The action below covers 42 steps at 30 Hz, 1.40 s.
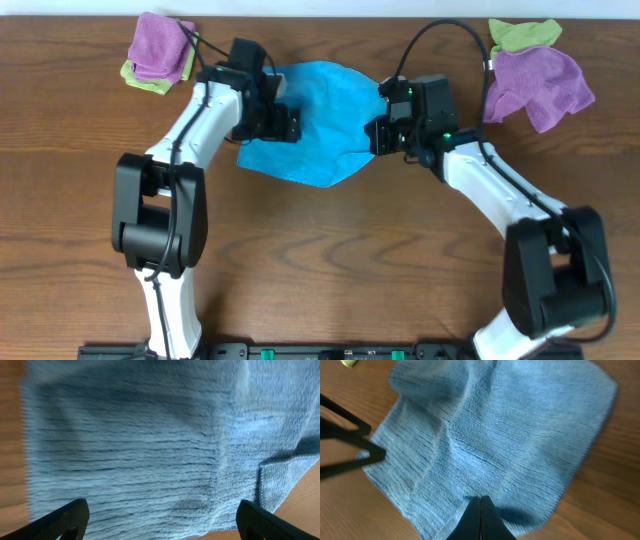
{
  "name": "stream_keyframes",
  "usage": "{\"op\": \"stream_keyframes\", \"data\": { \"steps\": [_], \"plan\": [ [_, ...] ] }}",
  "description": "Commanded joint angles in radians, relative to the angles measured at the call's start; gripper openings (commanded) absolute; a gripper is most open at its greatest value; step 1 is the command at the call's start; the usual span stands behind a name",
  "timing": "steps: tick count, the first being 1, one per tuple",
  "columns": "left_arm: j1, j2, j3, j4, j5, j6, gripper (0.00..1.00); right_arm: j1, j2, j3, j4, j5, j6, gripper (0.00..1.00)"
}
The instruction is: Fold the cloth
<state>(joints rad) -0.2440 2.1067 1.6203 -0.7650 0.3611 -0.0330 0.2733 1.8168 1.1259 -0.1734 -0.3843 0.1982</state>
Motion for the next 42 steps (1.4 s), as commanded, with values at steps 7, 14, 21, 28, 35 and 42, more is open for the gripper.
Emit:
{"op": "stream_keyframes", "data": {
  "steps": [7,14,21,28,35,42],
  "plan": [
    [-0.007,0.016,-0.092,0.037,-0.085,-0.05,0.95,0.061,0.101,0.006,0.069,-0.037,0.034,0.01],
    [-0.007,0.016,-0.113,0.04,-0.136,-0.05,0.95,0.09,0.149,0.006,0.061,-0.008,0.034,0.01],
    [-0.007,0.016,-0.114,0.036,-0.171,-0.05,0.95,0.102,0.194,0.006,0.034,0.022,0.032,0.02],
    [-0.007,0.016,-0.115,0.033,-0.215,-0.053,0.95,0.098,0.196,0.034,-0.143,0.03,0.029,0.01],
    [-0.007,0.016,-0.167,0.069,-0.214,-0.076,0.95,0.099,0.179,0.201,-0.437,0.115,-0.005,0.01],
    [-0.012,0.016,-0.222,0.097,-0.2,-0.126,0.95,0.1,0.179,0.288,-0.653,0.186,-0.021,0.01]
  ]
}}
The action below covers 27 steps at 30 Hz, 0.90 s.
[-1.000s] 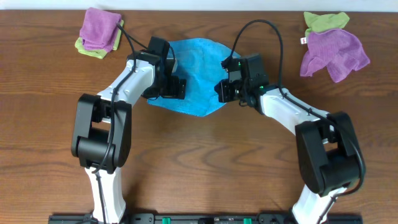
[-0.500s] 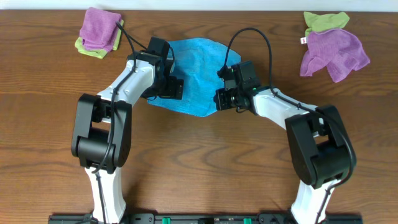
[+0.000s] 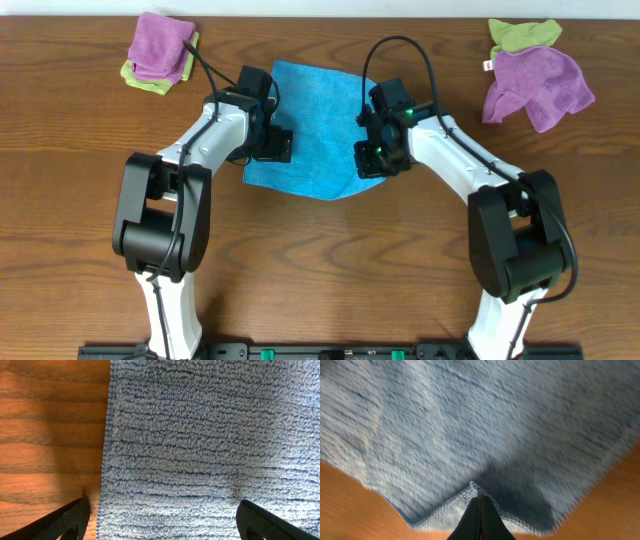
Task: Fold the cloth
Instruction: 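Pull the blue cloth apart with both grippers to spread it flat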
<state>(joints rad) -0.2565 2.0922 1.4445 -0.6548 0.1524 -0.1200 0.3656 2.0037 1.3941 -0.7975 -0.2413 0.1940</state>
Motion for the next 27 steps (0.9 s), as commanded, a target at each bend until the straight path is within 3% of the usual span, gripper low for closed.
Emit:
{"op": "stream_keyframes", "data": {
  "steps": [1,9,14,16,17,25,27],
  "plan": [
    [0.0,0.031,-0.046,-0.013,0.01,-0.039,0.95,0.008,-0.009,0.02,-0.036,0.043,-0.016,0.01],
    [-0.009,0.031,-0.046,-0.027,0.032,-0.052,0.95,0.008,-0.025,0.024,-0.088,0.043,-0.03,0.01],
    [-0.012,0.03,-0.046,-0.027,0.032,-0.065,0.95,0.008,-0.069,0.053,-0.153,0.043,-0.072,0.28],
    [-0.012,0.03,-0.046,-0.028,0.032,-0.069,0.95,0.008,-0.093,0.06,-0.168,0.044,-0.104,0.44],
    [-0.012,0.03,-0.046,-0.029,0.033,-0.074,0.95,0.008,-0.106,0.06,-0.172,0.044,-0.116,0.46],
    [-0.012,-0.003,-0.039,-0.029,0.087,-0.09,0.95,0.01,-0.12,0.041,-0.14,0.073,-0.287,0.49],
    [-0.011,-0.035,-0.039,-0.029,0.1,-0.09,0.95,0.01,-0.12,0.021,-0.113,0.073,-0.309,0.35]
  ]
}}
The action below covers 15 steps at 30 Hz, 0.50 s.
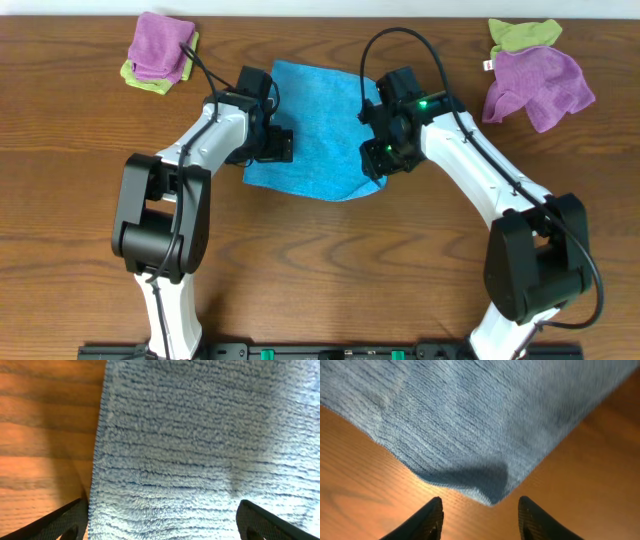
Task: Fold the cloth
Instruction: 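Pull the blue cloth apart with both grippers to spread it flat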
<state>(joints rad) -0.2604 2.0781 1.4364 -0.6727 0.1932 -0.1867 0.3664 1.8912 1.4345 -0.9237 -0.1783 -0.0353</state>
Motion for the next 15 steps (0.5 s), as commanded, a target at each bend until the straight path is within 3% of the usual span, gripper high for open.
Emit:
{"op": "stream_keyframes", "data": {
  "steps": [1,2,3,15],
  "plan": [
    [-0.008,-0.044,-0.031,-0.011,0.068,-0.023,0.95,0.007,-0.008,-0.03,0.031,0.01,-0.078,0.22],
    [-0.008,-0.074,-0.031,-0.011,0.068,-0.022,0.95,0.005,-0.008,-0.039,0.047,0.01,-0.076,0.07],
    [-0.008,-0.101,-0.031,-0.011,0.067,-0.014,0.95,0.005,-0.008,-0.047,0.061,0.01,-0.072,0.02],
    [-0.008,-0.172,-0.031,-0.039,0.068,0.034,0.95,0.008,-0.007,-0.242,0.213,-0.042,-0.019,0.02]
  ]
}}
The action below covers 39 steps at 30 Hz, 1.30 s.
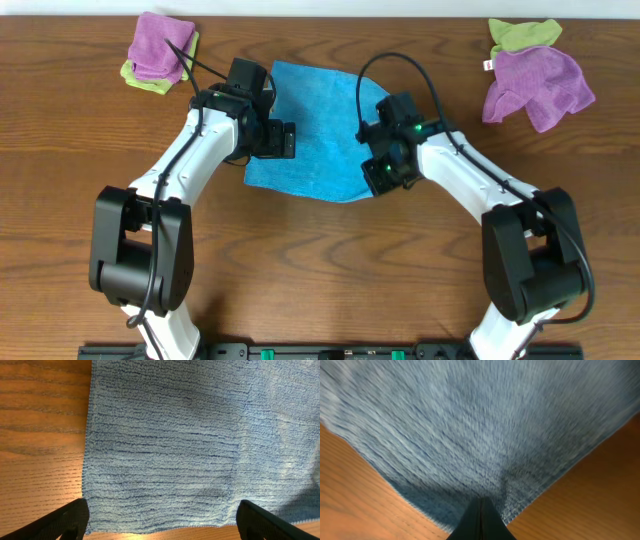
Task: Fold the cloth
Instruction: 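Pull the blue cloth apart with both grippers to spread it flat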
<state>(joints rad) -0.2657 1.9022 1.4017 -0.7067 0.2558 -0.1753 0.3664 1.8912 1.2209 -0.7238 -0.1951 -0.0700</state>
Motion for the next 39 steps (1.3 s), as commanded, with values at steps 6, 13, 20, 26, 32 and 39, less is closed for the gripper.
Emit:
{"op": "stream_keyframes", "data": {
  "steps": [6,13,20,26,32,39],
  "plan": [
    [-0.002,0.003,0.003,-0.005,0.005,0.022,0.95,0.008,-0.008,-0.058,-0.03,-0.049,0.032,0.01],
    [-0.002,0.007,0.003,0.002,0.004,0.023,0.95,0.008,-0.008,-0.058,-0.117,-0.049,0.032,0.01],
    [-0.002,0.007,0.002,-0.002,0.008,0.05,0.95,0.007,-0.067,-0.015,-0.171,-0.048,0.084,0.02],
    [-0.002,0.007,0.002,-0.006,0.005,0.068,0.95,0.007,-0.164,-0.012,-0.111,-0.017,0.08,0.02],
    [-0.002,0.007,0.002,-0.002,0.004,0.068,0.95,0.011,-0.117,-0.012,-0.059,-0.019,0.08,0.02],
    [-0.002,0.007,0.002,-0.002,0.004,0.068,0.95,0.034,-0.038,-0.013,-0.04,-0.018,0.081,0.01]
  ]
}}
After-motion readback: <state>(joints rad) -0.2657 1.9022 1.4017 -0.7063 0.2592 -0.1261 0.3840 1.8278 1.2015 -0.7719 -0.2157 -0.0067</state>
